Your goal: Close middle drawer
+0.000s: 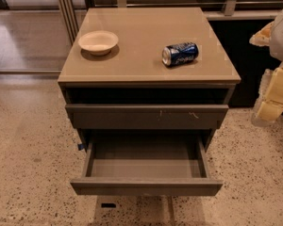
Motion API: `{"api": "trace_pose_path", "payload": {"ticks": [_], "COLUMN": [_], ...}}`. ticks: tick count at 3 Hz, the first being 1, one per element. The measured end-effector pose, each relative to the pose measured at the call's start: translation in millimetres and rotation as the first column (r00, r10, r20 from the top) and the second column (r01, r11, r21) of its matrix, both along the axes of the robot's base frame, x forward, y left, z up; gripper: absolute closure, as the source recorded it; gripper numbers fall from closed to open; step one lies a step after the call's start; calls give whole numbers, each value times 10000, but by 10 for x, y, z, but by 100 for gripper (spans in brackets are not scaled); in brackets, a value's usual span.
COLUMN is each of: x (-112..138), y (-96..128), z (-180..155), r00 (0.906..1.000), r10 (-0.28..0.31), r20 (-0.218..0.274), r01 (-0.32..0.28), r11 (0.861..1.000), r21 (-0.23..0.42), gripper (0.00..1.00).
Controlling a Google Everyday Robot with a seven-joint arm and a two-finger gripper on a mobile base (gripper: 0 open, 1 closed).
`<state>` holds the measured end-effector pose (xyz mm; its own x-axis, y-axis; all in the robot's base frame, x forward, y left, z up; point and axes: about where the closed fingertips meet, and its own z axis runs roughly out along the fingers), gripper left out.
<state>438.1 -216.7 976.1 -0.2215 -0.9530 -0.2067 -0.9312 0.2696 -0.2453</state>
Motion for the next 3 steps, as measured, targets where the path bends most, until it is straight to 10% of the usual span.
{"api": "trace_pose_path", "payload": {"ticks": [2, 3], "x": [-12, -183], "y": [-22, 12], "z": [-213, -976], "r00": [9998, 9996], "r10": [-70, -168], "r20": [188, -221], "r01": [58, 216], "r11": [9979, 9707], "r21": [645, 2392], "gripper": [0, 0]}}
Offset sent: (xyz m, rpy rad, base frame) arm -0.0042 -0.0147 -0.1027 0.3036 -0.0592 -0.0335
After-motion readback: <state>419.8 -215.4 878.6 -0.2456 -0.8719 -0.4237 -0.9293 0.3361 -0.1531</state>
